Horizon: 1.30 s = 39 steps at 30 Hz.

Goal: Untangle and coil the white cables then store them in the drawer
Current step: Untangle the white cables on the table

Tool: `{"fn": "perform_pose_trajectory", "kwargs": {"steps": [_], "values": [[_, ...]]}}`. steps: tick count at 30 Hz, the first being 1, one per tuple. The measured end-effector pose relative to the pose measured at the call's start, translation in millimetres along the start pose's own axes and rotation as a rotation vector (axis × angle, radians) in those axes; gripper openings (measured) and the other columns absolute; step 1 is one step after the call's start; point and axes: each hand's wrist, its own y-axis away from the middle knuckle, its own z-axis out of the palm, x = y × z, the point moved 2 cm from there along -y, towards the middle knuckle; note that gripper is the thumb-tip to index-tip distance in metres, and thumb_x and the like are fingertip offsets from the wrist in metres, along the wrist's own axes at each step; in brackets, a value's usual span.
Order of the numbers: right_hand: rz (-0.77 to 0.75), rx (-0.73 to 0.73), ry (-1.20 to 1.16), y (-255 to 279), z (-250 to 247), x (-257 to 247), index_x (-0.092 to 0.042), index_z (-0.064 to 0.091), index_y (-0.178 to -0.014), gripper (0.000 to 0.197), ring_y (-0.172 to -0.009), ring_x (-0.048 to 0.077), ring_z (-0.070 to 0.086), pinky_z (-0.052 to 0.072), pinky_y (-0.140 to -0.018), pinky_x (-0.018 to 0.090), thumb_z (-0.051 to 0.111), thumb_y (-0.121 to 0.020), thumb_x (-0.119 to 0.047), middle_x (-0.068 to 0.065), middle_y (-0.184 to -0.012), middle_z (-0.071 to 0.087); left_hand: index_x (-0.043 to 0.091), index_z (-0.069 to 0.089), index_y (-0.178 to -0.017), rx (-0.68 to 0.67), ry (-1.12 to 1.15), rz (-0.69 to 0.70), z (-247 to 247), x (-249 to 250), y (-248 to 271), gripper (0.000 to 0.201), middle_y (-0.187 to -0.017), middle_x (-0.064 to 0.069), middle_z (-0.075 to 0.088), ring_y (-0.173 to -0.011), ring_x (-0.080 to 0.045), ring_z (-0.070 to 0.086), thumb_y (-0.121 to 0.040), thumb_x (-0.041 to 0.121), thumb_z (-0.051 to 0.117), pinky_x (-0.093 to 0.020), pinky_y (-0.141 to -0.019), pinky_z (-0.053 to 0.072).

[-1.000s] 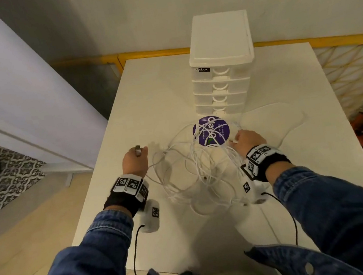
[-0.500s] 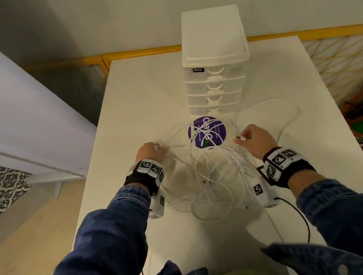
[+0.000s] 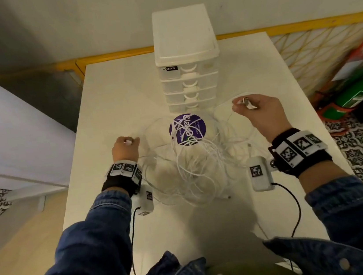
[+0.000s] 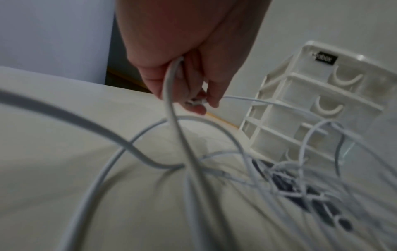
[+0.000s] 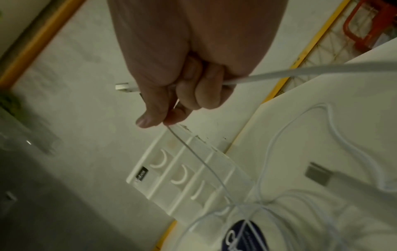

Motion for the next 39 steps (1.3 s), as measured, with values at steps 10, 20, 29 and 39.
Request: {"fn": "perform_pose_trajectory", "kwargs": {"steps": [10, 20, 29, 39], "values": [[-0.203, -0.144, -0.064, 33, 6, -60, -0.028, 0.057, -0.079, 0.020, -0.043, 0.002, 0.043, 0.032, -0.052, 0.008, 0.050, -0.093, -0.017, 0.004, -0.067, 0.063, 0.013, 0.071, -0.095, 0.159, 0.609, 0.290, -51, 87, 68, 0.013, -0.091, 0.002, 0.066, -0.086, -0.009, 0.058, -0.084, 0.021, 0.067, -0.024, -0.083, 0.046], [-0.324, -0.264, 0.163, 44, 2, -71, -0.021, 0.063, -0.073, 0.024, -0.063, -0.006, 0.054, 0.037, -0.068, 0.011, 0.050, -0.093, -0.021, -0.001, -0.077, 0.066, 0.016, 0.052, -0.084, -0.052, 0.729, 0.562, -51, 144, 135, 0.010, -0.098, 0.006, 0.075, -0.043, -0.009, 0.030, -0.093, 0.019, 0.056, -0.020, -0.042, 0.032], [-0.371, -0.241, 0.062, 61, -22, -82, -0.018, 0.062, -0.094, 0.022, -0.049, 0.004, 0.037, 0.031, -0.053, 0.018, 0.043, -0.096, -0.027, -0.012, -0.051, 0.041, 0.019, 0.059, -0.085, -0.068, 0.692, 0.607, -34, 150, 172, 0.007, -0.076, 0.006, 0.064, -0.048, -0.012, 0.034, -0.092, 0.021, 0.058, -0.024, -0.049, 0.032], [-0.492, -0.271, 0.007, 68, 2, -85, -0.013, 0.055, -0.091, 0.016, -0.074, 0.013, 0.064, 0.051, -0.075, 0.031, 0.042, -0.097, -0.019, 0.001, -0.082, 0.066, -0.003, 0.060, -0.097, -0.275, 0.555, 0.702, -19, 156, 197, 0.013, -0.060, -0.002, 0.058, -0.042, 0.006, 0.048, -0.092, 0.008, 0.057, -0.005, -0.048, 0.034]]}}
